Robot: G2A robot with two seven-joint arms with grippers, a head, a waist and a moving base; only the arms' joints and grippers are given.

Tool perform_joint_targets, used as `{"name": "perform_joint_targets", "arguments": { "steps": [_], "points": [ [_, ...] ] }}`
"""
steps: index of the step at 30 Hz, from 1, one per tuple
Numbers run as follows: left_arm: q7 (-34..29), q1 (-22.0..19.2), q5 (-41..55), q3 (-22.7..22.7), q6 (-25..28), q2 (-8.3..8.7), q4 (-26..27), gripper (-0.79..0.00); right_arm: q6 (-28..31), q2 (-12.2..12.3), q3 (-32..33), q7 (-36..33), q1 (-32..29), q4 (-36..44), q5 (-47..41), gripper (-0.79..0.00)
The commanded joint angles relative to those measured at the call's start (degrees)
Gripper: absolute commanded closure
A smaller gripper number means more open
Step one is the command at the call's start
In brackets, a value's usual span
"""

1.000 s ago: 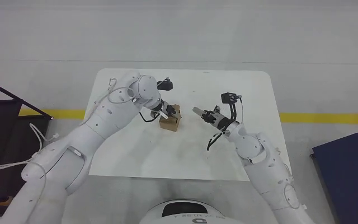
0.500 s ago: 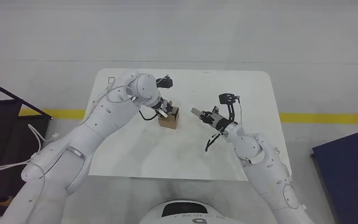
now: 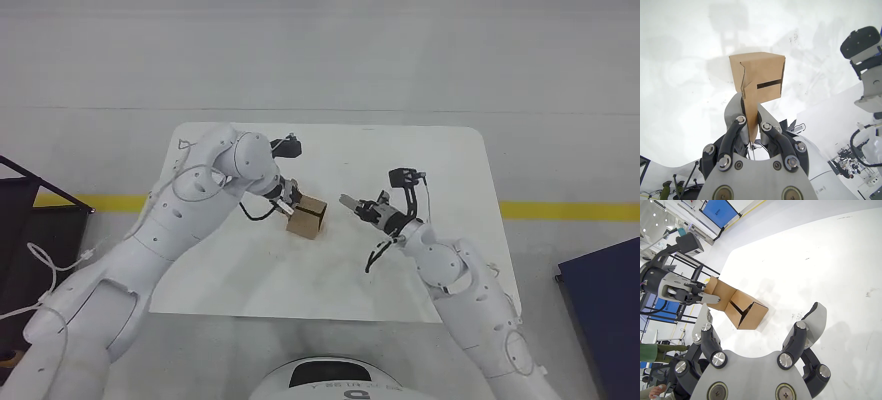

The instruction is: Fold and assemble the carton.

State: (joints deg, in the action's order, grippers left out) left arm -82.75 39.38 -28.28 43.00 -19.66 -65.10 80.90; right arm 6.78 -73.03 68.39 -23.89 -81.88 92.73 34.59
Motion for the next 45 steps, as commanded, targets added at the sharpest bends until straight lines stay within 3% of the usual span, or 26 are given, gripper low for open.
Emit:
{"name": "perform_joint_targets", "arguments": {
  "steps": [1,5,11,12,13,14,15,18,20,25,32,41,43,44,45],
  "points": [
    [-0.8,1.7,-1.4,1.6,-0.9,0.91,2.9,0.0,-0.1,0.0,-0.3,-0.1,0.1,0.1,0.2,-0.785],
    [-1.1,4.7,-1.8,4.0,-0.4,2.09,5.6,0.0,-0.3,0.0,-0.8,0.0,0.2,0.2,0.7,-0.785],
    [1.1,6.4,1.0,4.5,1.4,2.05,3.9,0.0,-1.0,0.0,-1.2,0.4,0.1,0.4,1.5,-0.785],
    [1.5,6.5,1.6,4.6,1.7,2.0,3.6,-0.132,-1.0,0.0,-1.3,0.4,0.1,0.5,1.6,-0.785],
    [1.8,6.5,2.0,4.8,2.0,1.99,3.2,-0.372,-1.0,0.0,-1.3,0.5,0.1,0.5,1.7,-0.785],
    [2.0,6.5,2.0,4.9,2.1,2.01,2.9,-0.705,-1.0,0.0,-1.3,0.5,0.0,0.6,1.7,-0.785],
    [2.2,6.6,2.2,5.2,2.2,2.06,2.7,-0.785,-1.1,0.1,-1.3,0.5,0.0,0.6,1.8,-0.785],
    [2.2,7.1,2.9,6.5,2.7,2.42,2.8,-0.77,-1.2,0.1,-1.4,0.4,0.0,0.6,2.0,-0.785],
    [2.4,7.9,3.6,7.9,3.4,2.84,3.7,-0.582,-1.2,0.1,-1.4,0.4,0.0,0.7,2.0,-0.785],
    [3.0,10.9,3.8,12.6,4.4,4.31,7.4,-0.391,-1.5,0.1,-1.6,0.4,0.0,0.7,2.2,-0.785],
    [3.0,14.0,3.4,16.9,4.3,5.74,9.5,-0.366,-1.9,0.1,-2.0,0.3,0.2,0.6,2.4,-0.785],
    [3.6,14.6,3.9,16.8,4.9,5.95,9.4,-0.326,-2.0,0.2,-1.8,0.4,0.2,0.7,2.3,-0.785],
    [3.7,14.4,4.3,16.6,5.1,5.89,9.0,-0.237,-1.9,0.3,-1.7,0.3,0.1,0.8,2.2,-0.785],
    [3.8,14.3,4.4,16.5,5.3,5.87,8.9,-0.08,-1.9,0.3,-1.7,0.4,0.1,0.8,2.3,-0.785],
    [4.0,14.2,4.4,16.4,5.4,5.86,8.7,-0.006,-1.9,0.3,-1.6,0.4,0.0,0.9,2.3,-0.785]
  ]
}}
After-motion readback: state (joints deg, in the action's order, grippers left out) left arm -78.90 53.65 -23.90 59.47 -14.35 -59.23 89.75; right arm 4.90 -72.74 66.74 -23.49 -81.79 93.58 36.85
